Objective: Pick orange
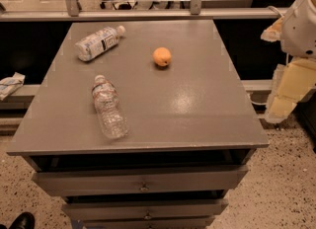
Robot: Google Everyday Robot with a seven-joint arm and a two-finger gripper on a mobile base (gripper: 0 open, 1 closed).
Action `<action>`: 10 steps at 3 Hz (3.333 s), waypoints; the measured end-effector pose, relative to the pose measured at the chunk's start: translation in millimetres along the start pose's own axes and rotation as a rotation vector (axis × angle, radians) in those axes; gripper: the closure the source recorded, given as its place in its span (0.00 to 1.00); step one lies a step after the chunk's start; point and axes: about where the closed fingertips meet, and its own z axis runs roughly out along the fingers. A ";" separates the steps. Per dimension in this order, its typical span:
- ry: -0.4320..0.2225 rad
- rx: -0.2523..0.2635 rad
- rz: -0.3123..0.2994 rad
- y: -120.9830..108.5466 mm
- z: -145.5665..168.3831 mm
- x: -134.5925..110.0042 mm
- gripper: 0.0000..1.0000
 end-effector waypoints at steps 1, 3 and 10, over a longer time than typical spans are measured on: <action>-0.003 0.003 0.000 -0.3 -0.6 -0.7 0.00; -0.213 0.029 -0.004 -42.3 55.1 -71.3 0.00; -0.537 0.044 0.240 -183.0 220.9 -191.4 0.00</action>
Offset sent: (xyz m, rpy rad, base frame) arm 0.0582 0.0592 -0.0331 0.1615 -0.0885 0.0770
